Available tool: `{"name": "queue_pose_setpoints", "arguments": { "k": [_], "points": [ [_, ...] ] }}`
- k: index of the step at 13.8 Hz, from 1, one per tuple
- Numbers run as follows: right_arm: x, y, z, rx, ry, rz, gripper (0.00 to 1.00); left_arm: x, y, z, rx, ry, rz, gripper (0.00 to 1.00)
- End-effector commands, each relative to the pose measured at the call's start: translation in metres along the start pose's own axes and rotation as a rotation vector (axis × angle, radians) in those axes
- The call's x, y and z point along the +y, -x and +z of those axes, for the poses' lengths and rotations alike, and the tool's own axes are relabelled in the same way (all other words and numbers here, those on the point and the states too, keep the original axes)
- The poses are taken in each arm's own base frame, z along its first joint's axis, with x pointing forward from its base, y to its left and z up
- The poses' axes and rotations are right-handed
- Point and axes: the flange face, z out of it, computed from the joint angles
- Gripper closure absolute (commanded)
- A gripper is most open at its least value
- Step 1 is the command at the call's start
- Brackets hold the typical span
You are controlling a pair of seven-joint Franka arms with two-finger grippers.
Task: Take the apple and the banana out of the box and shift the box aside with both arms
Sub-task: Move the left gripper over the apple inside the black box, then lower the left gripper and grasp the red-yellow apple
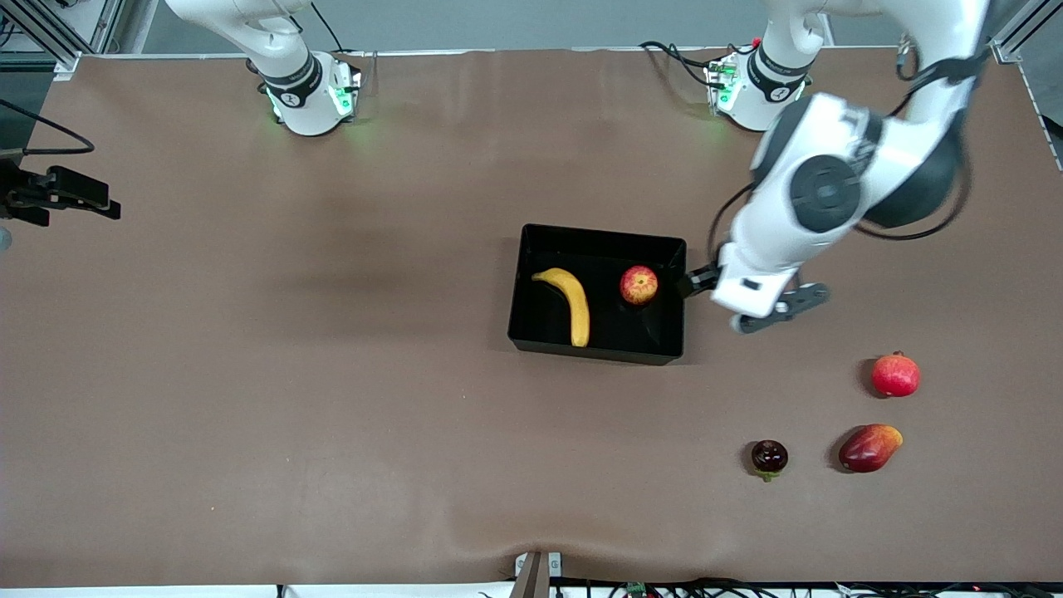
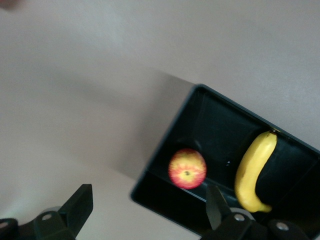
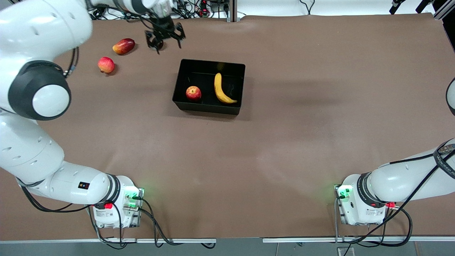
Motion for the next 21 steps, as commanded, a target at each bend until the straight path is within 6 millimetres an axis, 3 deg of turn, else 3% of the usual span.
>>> {"name": "queue_pose_setpoints", "arguments": {
  "k": [1,4,10,16,21],
  "points": [
    [-0.005,-0.005,0.002,-0.006,0.008,0.002,0.00,0.027,0.023,0.041,0.040,-0.048,-0.044,0.00],
    [-0.004,-0.005,0.002,-0.007,0.008,0.005,0.00,0.052,0.046,0.092,0.056,-0.048,-0.094,0.00],
    [-0.003,-0.004,0.001,-0.006,0.007,0.006,0.00,0.068,0.072,0.166,0.095,-0.082,-0.085,0.00],
    [-0.005,-0.004,0.000,-0.002,0.005,0.002,0.00,0.073,0.081,0.197,0.111,-0.126,-0.064,0.00],
    [-0.001,-0.003,-0.007,0.012,0.005,0.006,0.00,0.075,0.079,0.212,0.116,-0.122,-0.062,0.00]
  ]
}}
